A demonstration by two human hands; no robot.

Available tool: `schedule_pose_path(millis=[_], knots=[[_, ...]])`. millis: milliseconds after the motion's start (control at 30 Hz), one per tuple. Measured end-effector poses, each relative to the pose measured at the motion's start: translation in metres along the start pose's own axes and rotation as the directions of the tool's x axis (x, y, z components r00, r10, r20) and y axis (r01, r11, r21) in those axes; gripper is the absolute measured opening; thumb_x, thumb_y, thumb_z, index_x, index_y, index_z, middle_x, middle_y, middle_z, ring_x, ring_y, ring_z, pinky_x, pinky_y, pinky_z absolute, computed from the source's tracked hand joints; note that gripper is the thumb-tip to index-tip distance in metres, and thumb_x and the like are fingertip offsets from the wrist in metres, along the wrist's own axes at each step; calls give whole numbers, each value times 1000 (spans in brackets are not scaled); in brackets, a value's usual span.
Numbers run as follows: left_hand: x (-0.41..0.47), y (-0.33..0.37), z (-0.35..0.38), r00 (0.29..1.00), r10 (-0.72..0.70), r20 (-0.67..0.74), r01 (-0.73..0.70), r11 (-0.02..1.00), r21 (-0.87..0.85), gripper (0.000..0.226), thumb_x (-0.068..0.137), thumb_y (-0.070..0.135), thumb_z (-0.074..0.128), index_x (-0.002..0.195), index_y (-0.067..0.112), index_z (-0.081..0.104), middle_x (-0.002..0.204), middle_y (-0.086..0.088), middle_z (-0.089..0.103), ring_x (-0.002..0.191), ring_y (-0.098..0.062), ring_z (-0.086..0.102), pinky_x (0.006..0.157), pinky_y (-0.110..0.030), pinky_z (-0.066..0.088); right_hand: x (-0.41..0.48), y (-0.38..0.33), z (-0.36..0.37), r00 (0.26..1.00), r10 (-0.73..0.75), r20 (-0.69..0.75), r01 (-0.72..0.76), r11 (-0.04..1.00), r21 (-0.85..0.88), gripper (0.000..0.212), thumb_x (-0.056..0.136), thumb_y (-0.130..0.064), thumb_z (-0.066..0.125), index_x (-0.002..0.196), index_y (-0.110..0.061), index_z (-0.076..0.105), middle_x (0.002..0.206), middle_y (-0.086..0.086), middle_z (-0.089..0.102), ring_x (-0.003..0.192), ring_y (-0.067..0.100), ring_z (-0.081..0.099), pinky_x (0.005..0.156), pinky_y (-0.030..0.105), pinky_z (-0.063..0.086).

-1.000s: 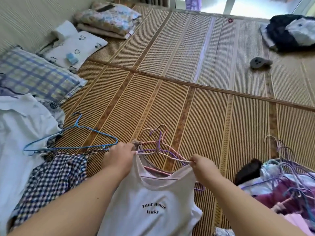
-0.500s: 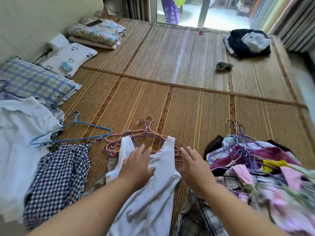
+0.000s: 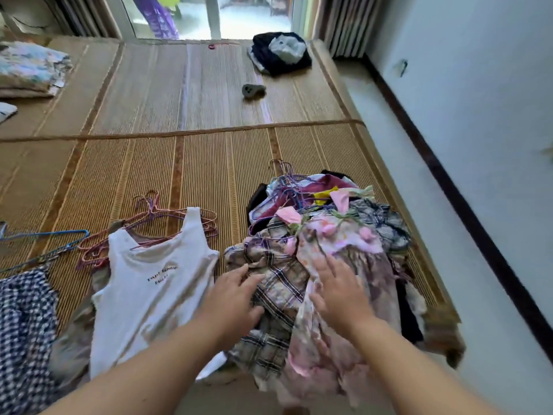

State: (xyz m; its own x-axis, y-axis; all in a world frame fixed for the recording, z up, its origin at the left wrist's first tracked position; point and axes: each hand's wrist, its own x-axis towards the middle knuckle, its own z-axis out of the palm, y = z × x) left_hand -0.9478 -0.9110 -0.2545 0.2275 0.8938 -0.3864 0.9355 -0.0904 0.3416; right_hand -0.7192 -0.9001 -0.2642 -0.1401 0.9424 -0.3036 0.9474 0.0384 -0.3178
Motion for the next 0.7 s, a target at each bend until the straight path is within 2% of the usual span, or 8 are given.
schedule_pose_path(millis=[67, 167, 300, 400, 467, 533, 633, 700], knots=[[12, 22, 8, 1000, 25, 8, -25, 1000, 8, 66, 89, 50, 51, 147, 38, 22, 158, 0, 14, 142, -20, 14, 116, -37, 17, 1, 33, -13, 998, 54, -21, -54, 999, 10, 68, 91, -40, 49, 149, -32, 13, 156, 1, 9, 143, 23, 9, 115, 41, 15], [37, 47, 17, 1000, 6, 22, -6, 1000, -7, 66, 88, 50, 51, 146, 41, 22, 158, 3, 15, 143, -19, 14, 116, -42, 19, 20, 80, -30, 994, 94, -60, -95, 995, -16, 67, 90, -46, 48, 148, -29, 18, 156, 3, 13, 143, 24, 11, 115, 48, 17], [97, 66, 19, 998, -60, 33, 60, 998, -4, 68, 86, 50, 54, 145, 41, 23, 157, 3, 17, 142, -22, 16, 116, -46, 20, 81, 135, -47, 996, 68, -60, -69, 997, -23, 71, 86, -50, 54, 146, -30, 23, 155, 4, 17, 142, 23, 14, 114, 49, 19], [155, 78, 18, 990, -143, -3, 142, 988, -54, 63, 87, 47, 54, 144, 39, 28, 155, 1, 24, 140, -24, 24, 113, -46, 24, 139, 165, -57, 999, 16, -38, -17, 999, -36, 70, 86, -54, 51, 147, -31, 23, 154, 2, 22, 141, 22, 19, 113, 48, 21], [191, 82, 18, 981, -191, -28, 189, 980, -59, 61, 89, 46, 52, 144, 35, 30, 154, -2, 27, 138, -26, 28, 111, -45, 25, 176, 175, -60, 1000, -26, -1, 26, 999, -37, 72, 86, -57, 50, 147, -30, 21, 152, 1, 29, 139, 21, 25, 110, 49, 26], [226, 82, 20, 971, -239, -16, 238, 970, -48, 62, 89, 47, 52, 145, 31, 30, 153, -3, 27, 136, -28, 29, 110, -44, 27, 211, 182, -61, 998, -23, 52, 24, 1000, -19, 77, 85, -57, 52, 147, -29, 15, 144, 1, 42, 130, 22, 40, 103, 50, 36], [261, 79, 28, 951, -305, 45, 306, 951, -35, 66, 87, 53, 54, 145, 36, 28, 155, -4, 24, 138, -29, 26, 111, -46, 29, 252, 185, -53, 979, 98, 177, -107, 993, 42, 90, 87, -54, 51, 149, -20, -5, 135, 11, 53, 118, 29, 53, 96, 46, 43], [271, 79, 35, 950, -292, 112, 297, 954, -33, 64, 86, 55, 55, 144, 42, 30, 155, -6, 23, 138, -30, 27, 112, -47, 28, 268, 184, -44, 955, 181, 234, -213, 970, 119, 89, 85, -51, 52, 150, -16, 1, 138, 15, 49, 121, 32, 51, 97, 44, 42]])
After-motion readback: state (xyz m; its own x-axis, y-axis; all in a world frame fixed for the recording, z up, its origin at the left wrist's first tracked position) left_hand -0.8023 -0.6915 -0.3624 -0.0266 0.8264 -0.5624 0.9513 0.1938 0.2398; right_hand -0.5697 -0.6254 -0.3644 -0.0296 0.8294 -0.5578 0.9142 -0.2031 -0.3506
